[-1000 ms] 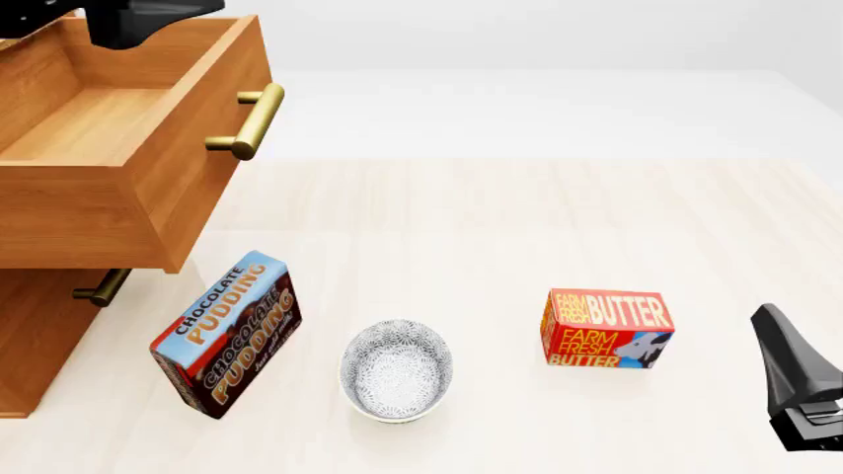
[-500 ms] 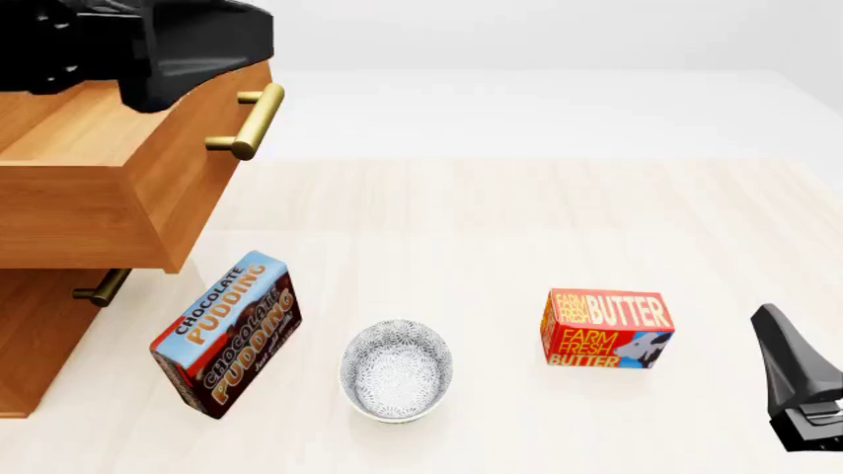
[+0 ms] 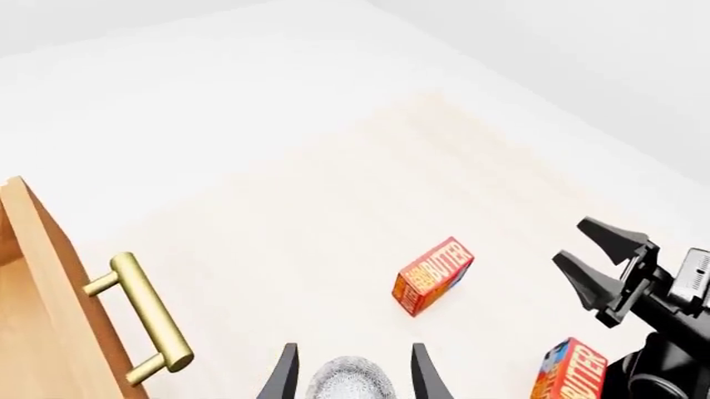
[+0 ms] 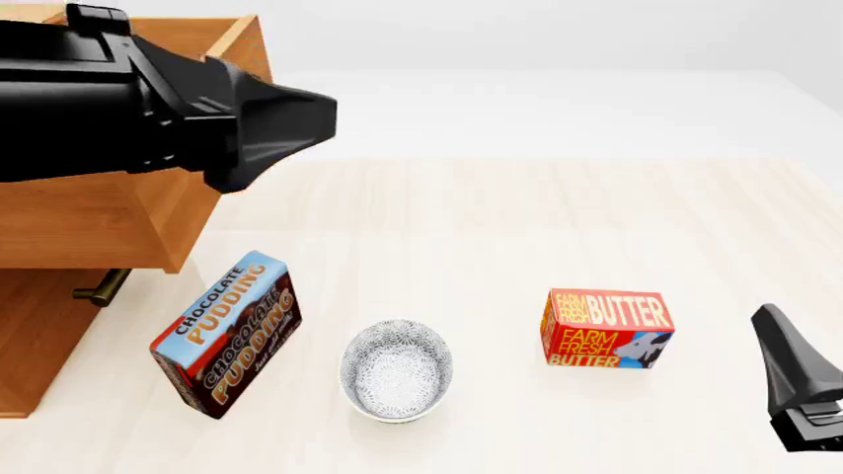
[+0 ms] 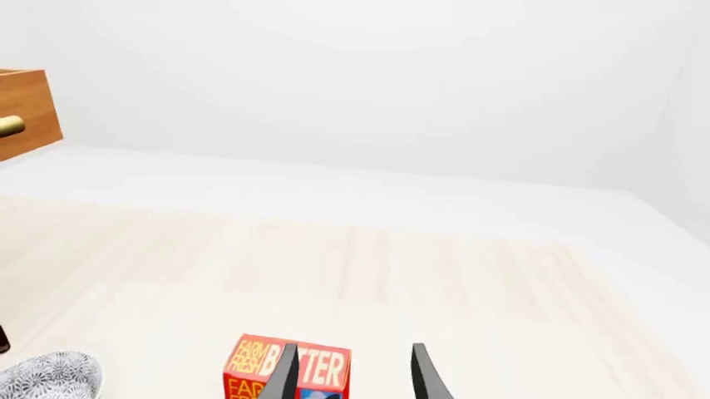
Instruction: Put the bowl in the top drawer of the cabinet.
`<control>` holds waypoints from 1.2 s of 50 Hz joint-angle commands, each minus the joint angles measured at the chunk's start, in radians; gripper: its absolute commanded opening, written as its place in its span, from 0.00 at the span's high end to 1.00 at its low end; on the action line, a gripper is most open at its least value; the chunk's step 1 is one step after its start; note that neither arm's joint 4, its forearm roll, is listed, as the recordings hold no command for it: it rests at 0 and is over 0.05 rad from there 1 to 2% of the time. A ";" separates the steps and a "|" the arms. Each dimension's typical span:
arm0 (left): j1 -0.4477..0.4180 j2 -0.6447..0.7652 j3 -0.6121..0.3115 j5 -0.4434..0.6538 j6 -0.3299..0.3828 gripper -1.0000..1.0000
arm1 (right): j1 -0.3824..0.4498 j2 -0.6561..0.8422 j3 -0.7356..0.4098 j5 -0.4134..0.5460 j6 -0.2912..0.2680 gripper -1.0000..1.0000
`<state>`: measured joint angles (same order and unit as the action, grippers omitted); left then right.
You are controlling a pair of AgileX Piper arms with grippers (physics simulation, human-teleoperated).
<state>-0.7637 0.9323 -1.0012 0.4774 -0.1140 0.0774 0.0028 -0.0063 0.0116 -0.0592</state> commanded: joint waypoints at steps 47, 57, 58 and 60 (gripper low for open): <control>0.041 0.149 0.180 -0.168 -0.113 0.00 | 0.000 0.001 0.002 -0.001 0.006 0.00; 0.062 0.190 0.219 -0.218 -0.131 0.00 | -0.001 0.001 0.001 -0.001 0.007 0.00; 0.068 0.202 0.225 -0.229 -0.132 0.00 | -0.001 0.002 0.001 -0.001 0.007 0.00; 0.071 0.210 0.230 -0.236 -0.135 0.00 | -0.001 0.002 0.001 -0.001 0.007 0.00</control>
<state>-0.7119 1.1037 -0.8022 0.2826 -0.2341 0.0770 0.0041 -0.0052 0.0104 -0.0528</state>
